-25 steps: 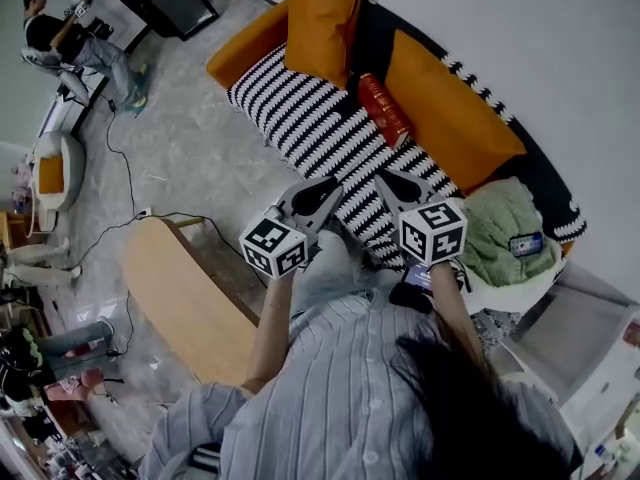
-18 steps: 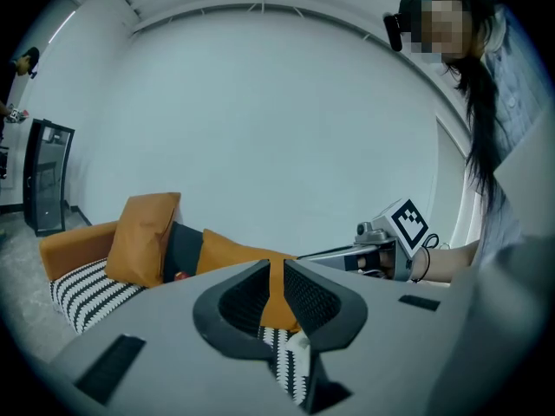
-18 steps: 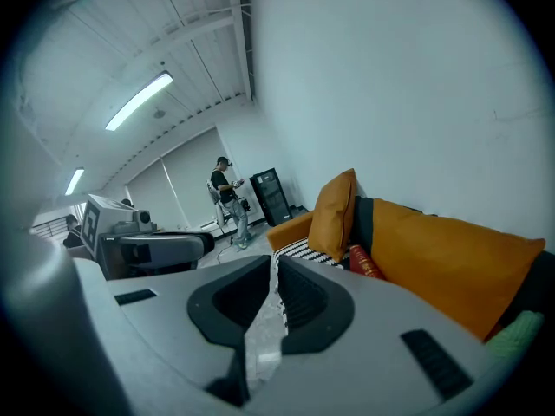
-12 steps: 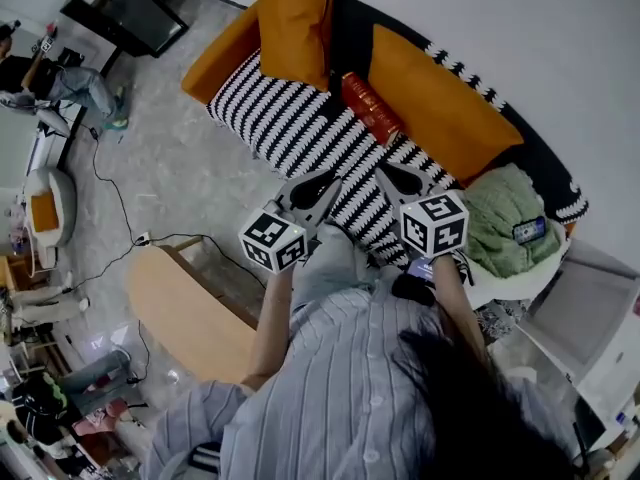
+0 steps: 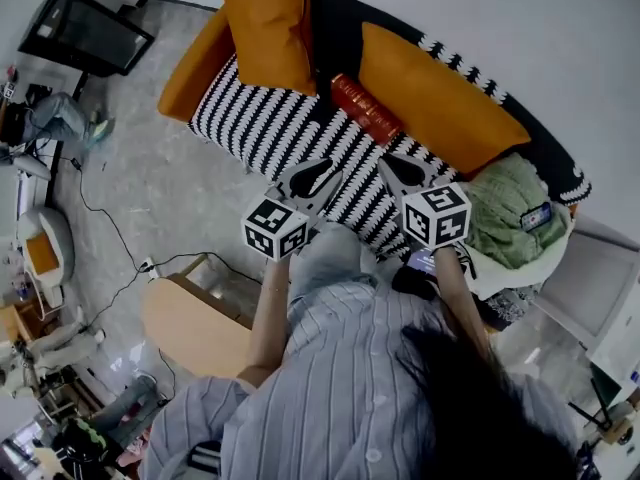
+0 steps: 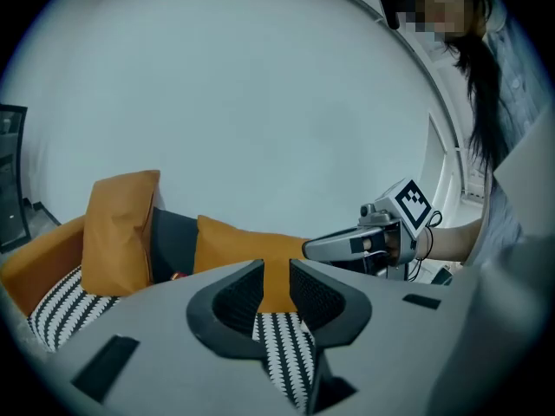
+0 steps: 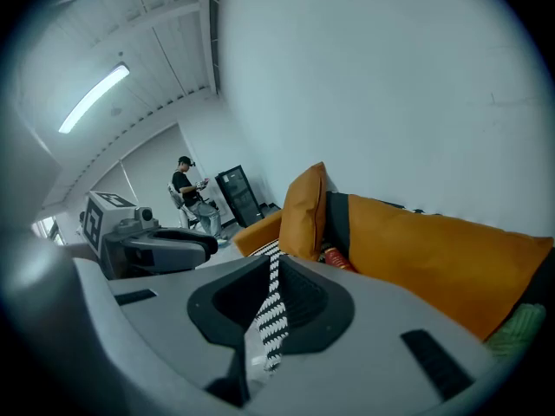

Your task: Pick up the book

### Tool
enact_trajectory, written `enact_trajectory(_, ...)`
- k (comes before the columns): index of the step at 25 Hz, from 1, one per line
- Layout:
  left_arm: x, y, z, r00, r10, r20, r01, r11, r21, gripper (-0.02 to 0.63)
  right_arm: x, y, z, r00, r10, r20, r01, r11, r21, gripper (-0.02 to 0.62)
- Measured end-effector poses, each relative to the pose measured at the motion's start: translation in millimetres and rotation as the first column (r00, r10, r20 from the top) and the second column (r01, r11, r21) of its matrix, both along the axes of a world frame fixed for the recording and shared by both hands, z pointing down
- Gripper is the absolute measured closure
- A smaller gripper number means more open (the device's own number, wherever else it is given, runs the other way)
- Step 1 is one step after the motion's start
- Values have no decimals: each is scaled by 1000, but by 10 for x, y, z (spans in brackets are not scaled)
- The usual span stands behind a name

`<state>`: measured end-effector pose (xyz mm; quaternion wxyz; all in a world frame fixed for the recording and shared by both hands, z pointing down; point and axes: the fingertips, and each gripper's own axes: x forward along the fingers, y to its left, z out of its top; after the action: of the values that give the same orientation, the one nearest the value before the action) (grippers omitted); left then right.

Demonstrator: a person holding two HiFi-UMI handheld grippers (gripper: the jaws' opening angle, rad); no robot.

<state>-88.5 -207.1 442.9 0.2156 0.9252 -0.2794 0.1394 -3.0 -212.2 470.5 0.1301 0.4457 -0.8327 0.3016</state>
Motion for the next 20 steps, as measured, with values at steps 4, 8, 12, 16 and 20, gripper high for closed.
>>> enact_trajectory(4,-49,-239,150,998,61,6,-61,998,-36,512,-78,-152,142,999,47,8,-47,998,-45,555)
enact_trajectory(8,-40,-528,316,992,122,21,-121,991,-50,482,-108,-309,340,996,89,12,-87,993,-85,555)
enact_trajectory(12,-7,-762,509,967,248,62,-243,968,-67,460,-128,-455,470,993,115,2,-114,989,-99,555)
enact_trajectory(16,59,-985,676,929,355,105,-350,934,-70,451,-42,-531,578,985,174,-13,-175,976,-129,555)
enact_trajectory(20,128,-1125,873,891,433,139,-430,901,-53,449,16,-527,808,981,189,-35,-193,966,-172,554)
